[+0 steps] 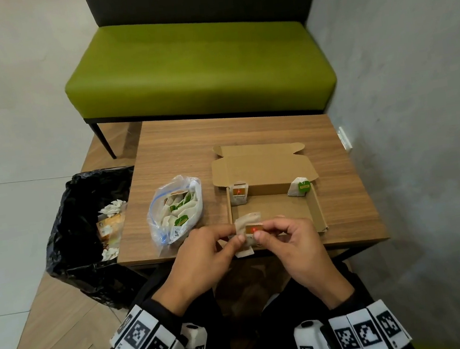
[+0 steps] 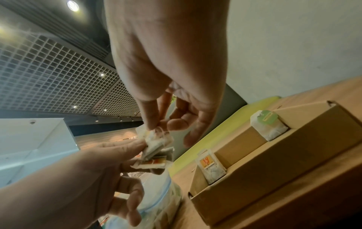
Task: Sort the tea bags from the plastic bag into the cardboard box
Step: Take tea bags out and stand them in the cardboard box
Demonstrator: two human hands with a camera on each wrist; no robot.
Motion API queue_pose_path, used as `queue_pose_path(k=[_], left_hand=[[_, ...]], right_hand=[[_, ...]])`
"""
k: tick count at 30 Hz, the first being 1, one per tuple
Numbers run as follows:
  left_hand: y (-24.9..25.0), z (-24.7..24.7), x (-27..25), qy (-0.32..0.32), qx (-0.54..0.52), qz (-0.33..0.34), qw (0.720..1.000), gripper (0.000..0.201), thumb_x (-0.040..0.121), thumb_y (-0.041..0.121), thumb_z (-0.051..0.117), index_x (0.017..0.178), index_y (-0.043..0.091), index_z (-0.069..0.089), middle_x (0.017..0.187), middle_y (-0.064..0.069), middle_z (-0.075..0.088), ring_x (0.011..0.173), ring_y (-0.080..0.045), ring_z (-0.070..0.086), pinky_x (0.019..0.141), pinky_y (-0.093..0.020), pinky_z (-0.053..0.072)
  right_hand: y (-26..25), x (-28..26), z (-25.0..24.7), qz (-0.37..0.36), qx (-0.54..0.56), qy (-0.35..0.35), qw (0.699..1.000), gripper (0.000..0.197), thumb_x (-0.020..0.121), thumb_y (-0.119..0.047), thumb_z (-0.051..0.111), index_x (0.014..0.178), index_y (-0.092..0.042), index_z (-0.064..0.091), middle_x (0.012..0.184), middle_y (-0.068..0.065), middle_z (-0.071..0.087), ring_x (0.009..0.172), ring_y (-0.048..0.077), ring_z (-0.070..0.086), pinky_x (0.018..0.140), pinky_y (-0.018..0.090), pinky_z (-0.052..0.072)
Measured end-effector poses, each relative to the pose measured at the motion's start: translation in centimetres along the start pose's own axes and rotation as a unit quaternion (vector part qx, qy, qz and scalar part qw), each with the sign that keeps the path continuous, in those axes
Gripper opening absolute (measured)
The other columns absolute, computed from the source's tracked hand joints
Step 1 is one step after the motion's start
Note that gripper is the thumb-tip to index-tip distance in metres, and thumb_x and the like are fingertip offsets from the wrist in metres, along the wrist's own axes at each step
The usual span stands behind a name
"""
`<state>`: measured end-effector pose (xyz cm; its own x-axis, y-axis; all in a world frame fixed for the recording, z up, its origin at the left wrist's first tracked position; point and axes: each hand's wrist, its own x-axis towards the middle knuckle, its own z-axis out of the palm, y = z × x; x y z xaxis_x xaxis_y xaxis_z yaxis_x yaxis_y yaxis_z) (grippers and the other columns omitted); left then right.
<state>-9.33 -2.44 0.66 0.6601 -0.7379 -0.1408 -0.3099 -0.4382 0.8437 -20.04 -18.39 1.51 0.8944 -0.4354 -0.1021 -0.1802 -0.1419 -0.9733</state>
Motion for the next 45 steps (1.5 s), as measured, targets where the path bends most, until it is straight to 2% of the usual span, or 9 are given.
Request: queue_pose_path(k=[5, 10, 15, 22, 27, 32, 36, 40, 45], left_hand=[[0.3, 0.0, 0.1, -0.001, -0.045, 0.003, 0.999, 0.013, 0.096, 0.038, 0.059, 0.094, 0.039, 0.071, 0.079, 0.014, 0.070, 0.064, -0.013, 0.067, 0.069, -0.046, 0.057], [0.0, 0.1, 0.5, -0.017, -0.049, -0.008, 0.999, 0.016, 0.090, 0.050, 0.063, 0.104, 0.046, 0.069, 0.085, 0.013, 0.073, 0.065, -0.014, 0.067, 0.068, -0.049, 0.058], [-1.3, -0.1, 1.1, 0.039, -0.033, -0.038, 0.998, 0.006, 0.090, 0.043, 0.065, 0.095, 0.045, 0.068, 0.083, 0.014, 0.068, 0.063, -0.009, 0.066, 0.071, -0.047, 0.059], [-2.3, 0.3, 1.2, 0.042, -0.024, -0.071, 0.996, 0.019, 0.091, 0.029, 0.067, 0.091, 0.048, 0.067, 0.077, 0.011, 0.067, 0.066, -0.015, 0.066, 0.074, -0.046, 0.059], [-1.7, 0.1, 1.3, 0.032, -0.033, -0.053, 0.998, 0.007, 0.084, 0.045, 0.067, 0.090, 0.042, 0.070, 0.075, 0.016, 0.069, 0.060, -0.017, 0.067, 0.069, -0.046, 0.058], [-1.8, -0.3, 1.3, 0.037, -0.048, -0.047, 0.997, 0.012, 0.093, 0.032, 0.064, 0.092, 0.040, 0.073, 0.083, 0.017, 0.071, 0.065, -0.010, 0.067, 0.069, -0.045, 0.060], [-2.2, -0.3, 1.2, 0.031, -0.056, -0.034, 0.997, 0.015, 0.093, 0.031, 0.064, 0.101, 0.042, 0.071, 0.093, 0.013, 0.073, 0.065, -0.015, 0.069, 0.067, -0.044, 0.061], [-2.5, -0.3, 1.1, 0.030, -0.067, -0.038, 0.997, 0.029, 0.092, 0.032, 0.066, 0.116, 0.047, 0.063, 0.085, 0.008, 0.073, 0.063, -0.016, 0.069, 0.071, -0.044, 0.060], [-2.4, -0.1, 1.1, 0.047, -0.110, -0.034, 0.992, 0.043, 0.093, 0.027, 0.066, 0.132, 0.036, 0.049, 0.077, 0.006, 0.073, 0.059, -0.019, 0.069, 0.066, -0.039, 0.059]], right_hand=[[0.4, 0.5, 0.6, 0.052, -0.006, 0.058, 0.997, 0.033, 0.080, -0.014, 0.081, 0.109, -0.024, 0.070, 0.077, 0.002, 0.071, 0.072, 0.016, 0.065, 0.072, 0.027, 0.058], [0.5, 1.4, -0.1, 0.074, -0.013, 0.006, 0.997, 0.011, 0.079, -0.013, 0.081, 0.087, -0.018, 0.075, 0.075, 0.003, 0.068, 0.067, 0.008, 0.058, 0.065, 0.023, 0.054], [0.2, 3.9, -1.6, 0.069, -0.016, 0.017, 0.997, 0.010, 0.081, -0.014, 0.079, 0.089, -0.019, 0.075, 0.087, 0.010, 0.073, 0.075, 0.021, 0.063, 0.072, 0.039, 0.057], [2.2, 10.9, -1.0, 0.121, -0.112, 0.011, 0.986, 0.010, 0.082, -0.016, 0.079, 0.086, -0.015, 0.070, 0.078, 0.001, 0.067, 0.064, 0.010, 0.057, 0.056, 0.022, 0.046], [4.6, 13.5, 0.6, 0.144, -0.216, 0.000, 0.966, 0.018, 0.078, -0.025, 0.083, 0.072, -0.024, 0.067, 0.076, -0.002, 0.069, 0.067, 0.014, 0.060, 0.067, 0.037, 0.054], [5.5, 13.9, 1.2, 0.160, -0.245, 0.038, 0.955, 0.020, 0.075, -0.026, 0.086, 0.071, -0.020, 0.067, 0.068, 0.001, 0.070, 0.058, 0.016, 0.064, 0.063, 0.039, 0.060], [5.6, 13.9, 1.6, 0.164, -0.234, 0.060, 0.957, 0.019, 0.077, -0.020, 0.085, 0.075, -0.018, 0.066, 0.066, 0.002, 0.072, 0.052, 0.014, 0.067, 0.055, 0.032, 0.059], [5.7, 13.5, 2.0, 0.161, -0.221, 0.057, 0.960, 0.018, 0.078, -0.021, 0.084, 0.078, -0.017, 0.067, 0.066, 0.003, 0.073, 0.053, 0.013, 0.068, 0.053, 0.029, 0.058], [5.4, 12.9, 1.3, 0.178, -0.193, 0.064, 0.963, 0.024, 0.077, -0.025, 0.085, 0.086, -0.012, 0.066, 0.066, 0.006, 0.073, 0.049, 0.014, 0.065, 0.047, 0.026, 0.054]])
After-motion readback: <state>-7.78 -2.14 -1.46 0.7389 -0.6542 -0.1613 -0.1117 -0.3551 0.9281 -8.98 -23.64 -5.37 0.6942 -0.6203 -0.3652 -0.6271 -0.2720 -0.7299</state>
